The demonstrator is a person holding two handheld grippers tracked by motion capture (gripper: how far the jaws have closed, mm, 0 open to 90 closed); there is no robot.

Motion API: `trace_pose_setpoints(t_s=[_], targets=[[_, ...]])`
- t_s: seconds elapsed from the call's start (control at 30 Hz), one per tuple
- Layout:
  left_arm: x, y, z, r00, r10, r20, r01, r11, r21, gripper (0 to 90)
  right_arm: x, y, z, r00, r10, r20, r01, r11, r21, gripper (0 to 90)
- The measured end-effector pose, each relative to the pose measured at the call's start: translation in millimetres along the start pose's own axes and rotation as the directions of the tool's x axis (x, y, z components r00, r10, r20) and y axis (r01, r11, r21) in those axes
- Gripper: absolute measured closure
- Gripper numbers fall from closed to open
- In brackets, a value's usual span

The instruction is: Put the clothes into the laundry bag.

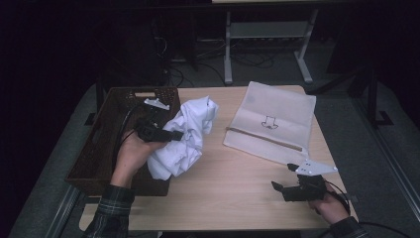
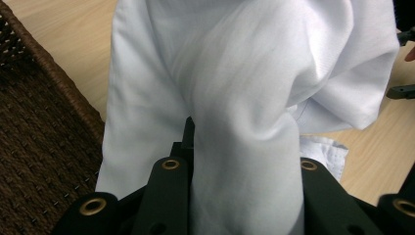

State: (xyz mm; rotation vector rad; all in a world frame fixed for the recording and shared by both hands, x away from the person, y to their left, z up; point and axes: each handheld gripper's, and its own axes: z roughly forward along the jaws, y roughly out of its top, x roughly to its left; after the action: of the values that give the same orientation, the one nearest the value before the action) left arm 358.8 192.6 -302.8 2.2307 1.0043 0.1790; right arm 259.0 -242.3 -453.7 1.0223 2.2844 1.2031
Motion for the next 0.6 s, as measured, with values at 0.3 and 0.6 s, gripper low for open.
trace_pose_setpoints(t_s=[0.3, 0.6], targets=[[-20.6, 6.4, 10.9, 0.9981, 0.042, 0.044, -0.042, 0.9991, 0.003, 71.2, 1.9, 0.8, 0.3, 1.0, -0.008, -0.003, 0.008, 1.0, 0.004, 12.8], [-40.3, 1.0, 49.9, 0.9935, 0.069, 0.091, -0.074, 0.9958, 0.054, 71.1, 1.9, 0.4, 0.0, 1.0, -0.008, 0.001, 0.008, 1.0, 0.007, 12.8]])
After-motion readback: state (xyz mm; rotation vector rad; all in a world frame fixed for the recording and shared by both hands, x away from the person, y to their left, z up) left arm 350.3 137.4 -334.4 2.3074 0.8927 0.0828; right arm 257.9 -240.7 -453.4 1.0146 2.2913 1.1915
